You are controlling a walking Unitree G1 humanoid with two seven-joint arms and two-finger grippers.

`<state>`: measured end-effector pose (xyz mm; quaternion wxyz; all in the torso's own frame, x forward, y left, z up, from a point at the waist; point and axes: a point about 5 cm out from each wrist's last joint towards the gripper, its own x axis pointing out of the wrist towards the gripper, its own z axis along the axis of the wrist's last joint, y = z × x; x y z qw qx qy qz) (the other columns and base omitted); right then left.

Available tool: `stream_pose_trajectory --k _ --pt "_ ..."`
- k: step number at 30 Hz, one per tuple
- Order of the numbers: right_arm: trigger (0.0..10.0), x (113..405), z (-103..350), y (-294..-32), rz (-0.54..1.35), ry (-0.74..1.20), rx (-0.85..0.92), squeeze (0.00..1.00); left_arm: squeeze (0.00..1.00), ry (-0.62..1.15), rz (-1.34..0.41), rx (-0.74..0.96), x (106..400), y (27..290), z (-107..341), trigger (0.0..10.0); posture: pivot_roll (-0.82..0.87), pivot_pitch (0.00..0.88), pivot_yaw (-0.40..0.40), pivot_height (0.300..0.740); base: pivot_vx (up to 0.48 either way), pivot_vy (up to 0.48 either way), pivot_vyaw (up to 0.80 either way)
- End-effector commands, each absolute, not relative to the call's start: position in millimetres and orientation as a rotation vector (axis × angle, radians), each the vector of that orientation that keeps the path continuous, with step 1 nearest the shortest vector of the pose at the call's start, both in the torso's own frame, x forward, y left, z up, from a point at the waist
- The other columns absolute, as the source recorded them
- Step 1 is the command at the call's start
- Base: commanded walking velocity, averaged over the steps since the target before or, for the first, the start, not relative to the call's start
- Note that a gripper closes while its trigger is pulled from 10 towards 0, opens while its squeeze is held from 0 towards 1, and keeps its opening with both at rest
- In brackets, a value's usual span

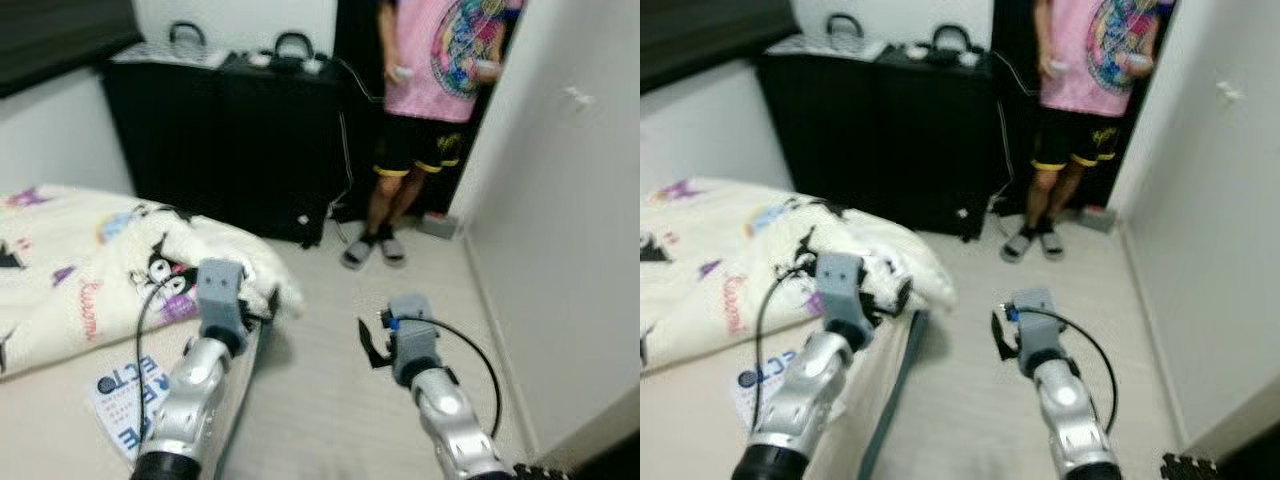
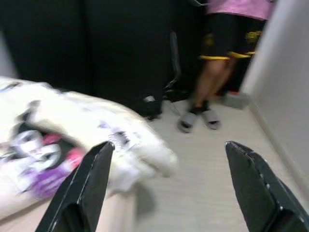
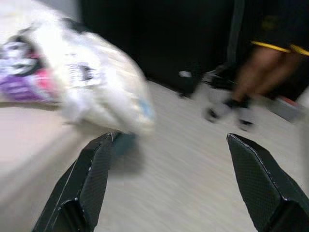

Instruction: Clean up the room

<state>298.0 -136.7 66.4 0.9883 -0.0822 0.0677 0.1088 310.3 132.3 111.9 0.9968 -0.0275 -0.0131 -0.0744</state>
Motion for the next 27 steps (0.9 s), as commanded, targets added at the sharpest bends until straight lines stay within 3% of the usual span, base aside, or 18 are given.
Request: stream_pose_trajectory --k 1,27 --pt "10.0 296.7 62.1 -140.6 0.215 0.156 -0.170 0.00 0.00 0.001 -0.147 -0.057 307.9 129.9 105.6 10.0 0.01 0.000 -0.072 0.740 0.000 0.000 0.80" --pt "10.0 301.1 62.9 -133.2 0.240 0.145 -0.171 0.00 0.00 0.009 -0.168 -0.034 310.8 129.1 105.6 10.0 0.03 0.000 -0.070 0.740 0.000 0.000 0.80"
